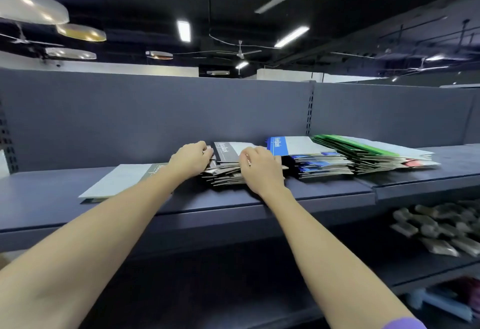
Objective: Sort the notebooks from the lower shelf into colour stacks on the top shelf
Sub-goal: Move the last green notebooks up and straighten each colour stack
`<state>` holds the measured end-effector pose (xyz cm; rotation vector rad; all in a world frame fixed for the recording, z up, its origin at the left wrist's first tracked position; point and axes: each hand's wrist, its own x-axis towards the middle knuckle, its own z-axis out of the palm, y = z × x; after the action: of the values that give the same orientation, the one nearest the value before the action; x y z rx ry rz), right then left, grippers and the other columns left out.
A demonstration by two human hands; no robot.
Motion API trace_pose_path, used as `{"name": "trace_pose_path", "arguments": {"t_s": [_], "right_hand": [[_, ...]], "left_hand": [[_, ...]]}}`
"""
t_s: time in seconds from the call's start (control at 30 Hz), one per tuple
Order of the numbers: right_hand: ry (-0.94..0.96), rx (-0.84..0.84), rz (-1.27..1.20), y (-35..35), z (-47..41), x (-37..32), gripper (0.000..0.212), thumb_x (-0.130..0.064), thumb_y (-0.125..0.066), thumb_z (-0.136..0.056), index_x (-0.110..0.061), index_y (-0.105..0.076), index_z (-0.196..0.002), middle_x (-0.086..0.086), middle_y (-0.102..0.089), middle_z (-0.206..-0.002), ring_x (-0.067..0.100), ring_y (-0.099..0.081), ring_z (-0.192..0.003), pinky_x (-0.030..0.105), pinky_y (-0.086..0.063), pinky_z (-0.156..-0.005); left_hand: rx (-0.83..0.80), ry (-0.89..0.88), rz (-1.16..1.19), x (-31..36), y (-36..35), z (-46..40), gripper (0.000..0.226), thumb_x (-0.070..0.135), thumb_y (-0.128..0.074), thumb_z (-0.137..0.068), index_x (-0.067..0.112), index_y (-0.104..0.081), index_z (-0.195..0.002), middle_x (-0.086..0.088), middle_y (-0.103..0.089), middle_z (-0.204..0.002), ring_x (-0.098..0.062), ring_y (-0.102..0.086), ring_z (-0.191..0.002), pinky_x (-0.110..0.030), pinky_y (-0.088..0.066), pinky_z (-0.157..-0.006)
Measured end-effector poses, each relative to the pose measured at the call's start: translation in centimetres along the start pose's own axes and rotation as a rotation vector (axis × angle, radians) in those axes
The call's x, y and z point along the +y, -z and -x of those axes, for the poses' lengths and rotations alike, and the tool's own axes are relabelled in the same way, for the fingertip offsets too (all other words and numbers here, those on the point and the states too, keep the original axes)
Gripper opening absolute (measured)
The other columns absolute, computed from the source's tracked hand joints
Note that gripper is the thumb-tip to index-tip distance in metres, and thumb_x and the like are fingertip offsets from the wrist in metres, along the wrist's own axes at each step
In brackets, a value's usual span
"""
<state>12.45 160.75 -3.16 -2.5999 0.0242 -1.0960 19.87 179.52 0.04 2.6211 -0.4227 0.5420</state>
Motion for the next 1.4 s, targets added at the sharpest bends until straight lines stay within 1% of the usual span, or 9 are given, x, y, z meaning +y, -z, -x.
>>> {"name": "trace_pose_path", "arguments": {"t_s": [0.33, 0.43, 0.57, 0.77, 1.0, 1.07, 1.17, 1.3, 1.4], "right_hand": [[0.023, 0.026, 0.053, -0.3, -0.1, 0.5, 0.032, -0.031, -0.034, -0.1, -0.02, -0.063, -0.098, 0.001, -0.065, -0.106, 0.029, -0.049, -0.103, 0.043, -0.033, -0.088], [0.034, 0.13, 0.107, 0.2, 0.1, -0.4, 0.042, -0.037, -0.029, -0.093, -0.02, -0.067, -0.093, 0.001, -0.069, -0.098, 0.031, -0.051, -0.1, 0.046, -0.03, -0.091], [0.222, 0.22, -0.026, 0.5, 0.1, -4.1, 0.036, -0.032, -0.038, -0.088, -0.018, -0.07, -0.094, 0.001, -0.066, -0.095, 0.029, -0.055, -0.094, 0.043, -0.034, -0.088], [0.458, -0.084, -0.161, -0.3, 1.2, -12.0, 0.024, -0.016, -0.05, -0.092, -0.011, -0.064, -0.111, 0.008, -0.061, -0.108, 0.029, -0.052, -0.102, 0.04, -0.042, -0.087], [0.168, -0.57, -0.105, -3.3, 2.0, -17.8, 0.032, -0.017, -0.042, -0.095, -0.01, -0.053, -0.125, 0.014, -0.055, -0.127, 0.034, -0.053, -0.114, 0.039, -0.044, -0.088], [0.063, -0.563, -0.067, -4.1, 2.0, -18.7, 0.029, -0.016, -0.043, -0.096, -0.006, -0.055, -0.121, 0.016, -0.059, -0.126, 0.036, -0.056, -0.114, 0.035, -0.043, -0.084], [-0.017, -0.563, -0.036, -5.1, 1.7, -20.4, 0.033, -0.011, -0.043, -0.097, -0.008, -0.062, -0.124, 0.014, -0.06, -0.132, 0.034, -0.056, -0.121, 0.04, -0.046, -0.098], [-0.142, -0.481, -0.117, -5.7, 1.5, -21.2, 0.017, -0.013, -0.047, -0.089, -0.013, -0.063, -0.094, 0.011, -0.066, -0.102, 0.036, -0.06, -0.105, 0.032, -0.043, -0.077], [-0.21, -0.464, -0.167, -5.7, 0.8, -21.4, 0.022, -0.016, -0.048, -0.082, -0.009, -0.063, -0.097, 0.008, -0.068, -0.102, 0.032, -0.061, -0.099, 0.036, -0.051, -0.083]], "left_hand": [[0.091, 0.061, 0.107, 0.6, 0.6, 1.0, 0.023, 0.031, -0.047, -0.097, 0.014, -0.063, -0.102, -0.006, -0.069, -0.097, -0.027, -0.059, -0.09, -0.035, -0.049, -0.077], [0.164, 0.054, 0.093, -0.6, 2.0, 2.4, 0.021, 0.026, -0.048, -0.098, 0.012, -0.06, -0.108, -0.006, -0.066, -0.098, -0.027, -0.057, -0.091, -0.034, -0.046, -0.076], [0.19, 0.115, -0.031, -3.5, 3.8, 4.9, 0.025, 0.025, -0.041, -0.1, 0.013, -0.056, -0.115, -0.008, -0.065, -0.108, -0.031, -0.056, -0.099, -0.038, -0.047, -0.08], [0.062, 0.242, -0.118, -11.7, 7.6, 8.7, 0.029, 0.023, -0.044, -0.094, 0.018, -0.055, -0.12, -0.008, -0.062, -0.122, -0.031, -0.055, -0.106, -0.042, -0.049, -0.088], [-0.079, 0.225, -0.021, -16.7, 9.6, 9.5, 0.034, 0.034, -0.044, -0.099, 0.019, -0.053, -0.129, -0.003, -0.057, -0.127, -0.022, -0.05, -0.11, -0.037, -0.042, -0.091], [-0.127, 0.217, 0.075, -17.3, 9.4, 9.2, 0.039, 0.039, -0.048, -0.098, 0.021, -0.053, -0.132, 0.0, -0.053, -0.133, -0.021, -0.048, -0.116, -0.034, -0.038, -0.093], [-0.108, 0.173, 0.202, -17.6, 8.9, 8.4, 0.036, 0.036, -0.056, -0.094, 0.021, -0.059, -0.126, -0.002, -0.055, -0.131, -0.02, -0.05, -0.114, -0.029, -0.036, -0.088], [-0.133, 0.095, 0.198, -17.7, 8.1, 7.7, 0.022, 0.03, -0.055, -0.09, 0.022, -0.064, -0.109, -0.003, -0.062, -0.116, -0.019, -0.054, -0.102, -0.028, -0.038, -0.074], [-0.131, 0.062, 0.198, -17.5, 7.5, 7.3, 0.026, 0.032, -0.055, -0.089, 0.023, -0.064, -0.111, -0.001, -0.062, -0.113, -0.021, -0.05, -0.108, -0.03, -0.041, -0.079]]}}
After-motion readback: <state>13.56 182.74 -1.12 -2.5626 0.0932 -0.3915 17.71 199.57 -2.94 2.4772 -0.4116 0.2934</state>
